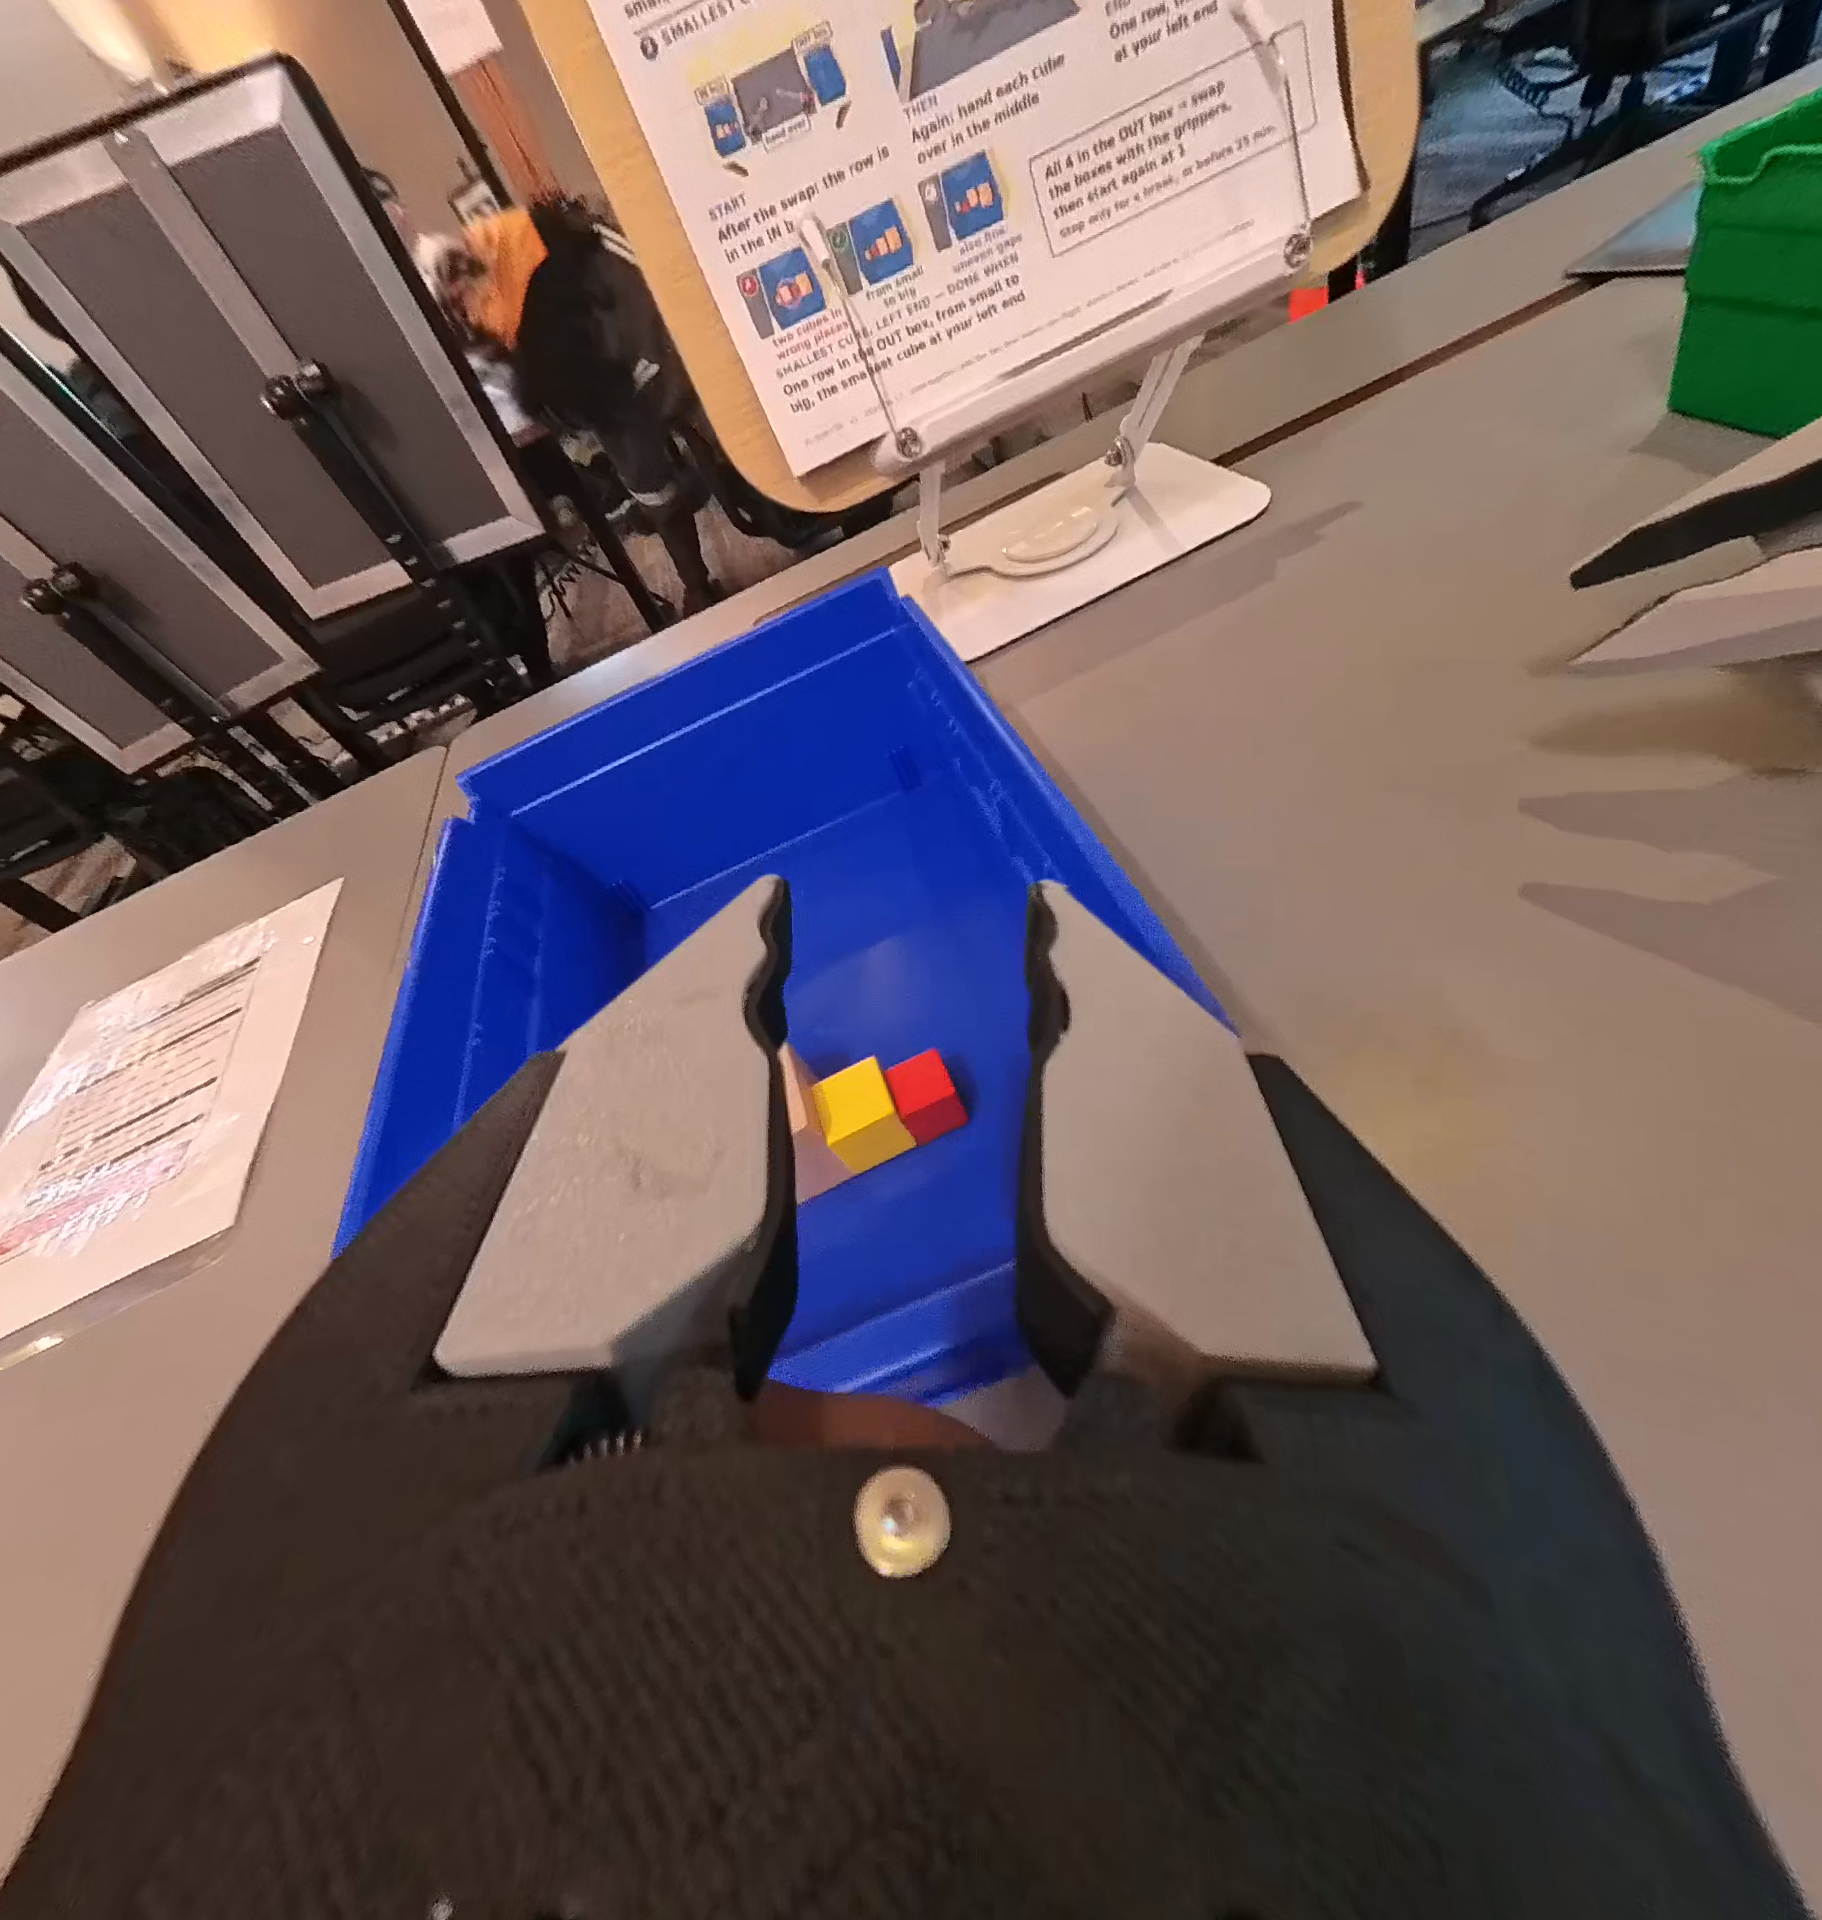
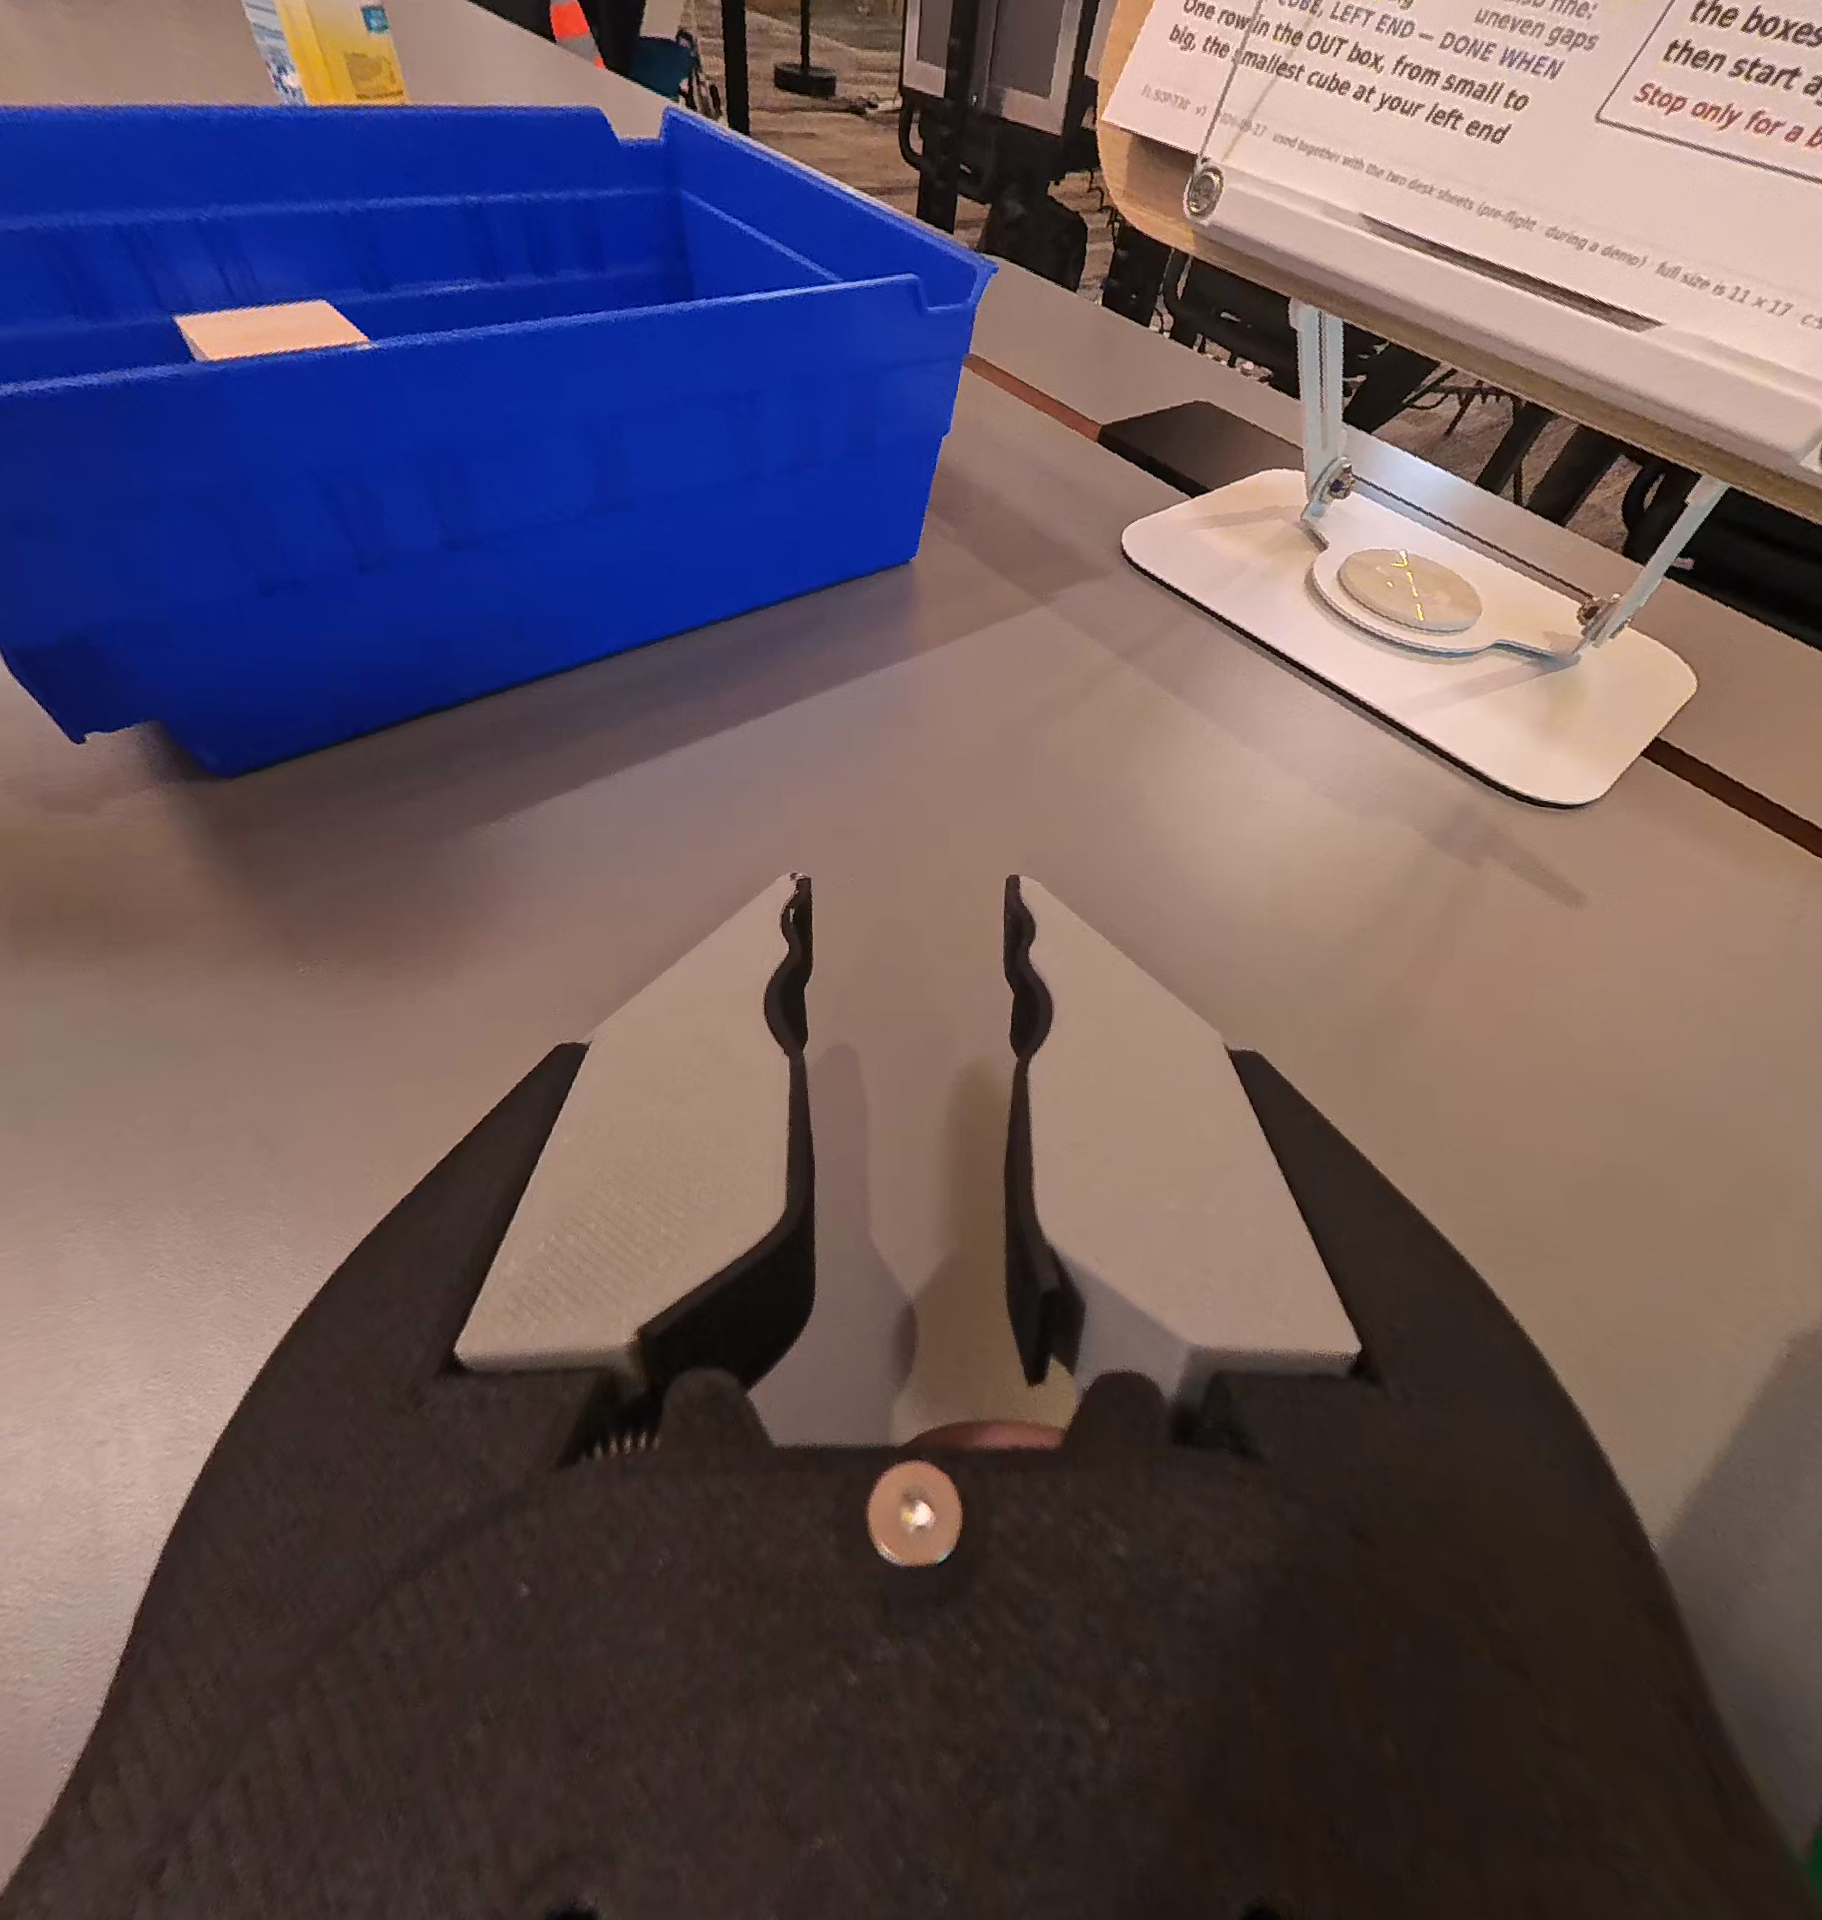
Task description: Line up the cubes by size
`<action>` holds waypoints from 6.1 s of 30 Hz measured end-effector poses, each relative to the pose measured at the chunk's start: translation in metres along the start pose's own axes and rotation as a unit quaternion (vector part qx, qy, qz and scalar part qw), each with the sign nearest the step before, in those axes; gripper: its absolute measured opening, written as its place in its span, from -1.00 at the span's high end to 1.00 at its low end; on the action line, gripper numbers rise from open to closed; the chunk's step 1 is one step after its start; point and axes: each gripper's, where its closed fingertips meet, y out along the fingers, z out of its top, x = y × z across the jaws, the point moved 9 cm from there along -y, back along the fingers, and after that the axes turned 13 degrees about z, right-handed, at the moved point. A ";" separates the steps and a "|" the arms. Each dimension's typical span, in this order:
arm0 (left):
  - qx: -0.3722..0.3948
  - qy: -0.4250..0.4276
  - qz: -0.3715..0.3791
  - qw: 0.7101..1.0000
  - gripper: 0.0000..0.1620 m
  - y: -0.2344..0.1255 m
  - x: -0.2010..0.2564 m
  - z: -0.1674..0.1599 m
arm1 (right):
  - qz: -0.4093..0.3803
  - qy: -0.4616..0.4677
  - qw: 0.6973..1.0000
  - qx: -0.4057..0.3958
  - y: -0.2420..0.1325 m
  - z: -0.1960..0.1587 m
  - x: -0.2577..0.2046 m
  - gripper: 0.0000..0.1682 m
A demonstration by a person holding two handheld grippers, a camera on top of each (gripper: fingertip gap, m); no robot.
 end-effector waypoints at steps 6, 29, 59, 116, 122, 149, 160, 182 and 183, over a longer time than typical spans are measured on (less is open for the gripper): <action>-0.004 -0.011 -0.066 0.998 0.44 -0.001 -0.030 -0.001 | 0.014 -0.003 1.000 -0.006 0.004 -0.001 -0.006 0.59; -0.197 0.457 -0.374 0.783 0.44 0.116 0.004 -0.056 | 0.025 -0.013 1.000 -0.007 0.005 0.001 -0.013 0.59; 0.339 0.260 -0.372 0.824 0.76 -0.033 0.072 0.055 | 0.522 0.171 0.812 0.197 -0.021 0.049 -0.068 0.57; 0.070 0.089 -0.290 0.950 1.00 -0.072 0.115 -0.046 | 0.040 -0.102 0.943 -0.315 -0.197 0.024 0.108 0.78; 0.062 0.083 -0.293 0.950 1.00 -0.069 0.117 -0.049 | 0.102 -0.163 0.873 -0.447 -0.161 -0.031 0.130 0.78; 0.016 0.277 -0.268 0.923 0.79 -0.025 -0.035 -0.013 | 0.158 -0.166 0.968 -0.104 -0.189 0.064 0.001 0.51; -0.187 0.443 -0.358 0.800 0.39 0.086 -0.024 -0.036 | 0.249 -0.196 0.945 -0.075 -0.155 0.028 -0.082 0.49; 0.017 0.349 -0.323 0.879 0.69 0.079 -0.023 0.011 | 0.281 -0.030 0.959 0.009 -0.165 0.010 -0.054 0.61; 0.051 0.329 -0.322 0.886 0.69 0.070 -0.020 0.020 | 0.287 -0.022 0.958 0.013 -0.158 0.014 -0.055 0.61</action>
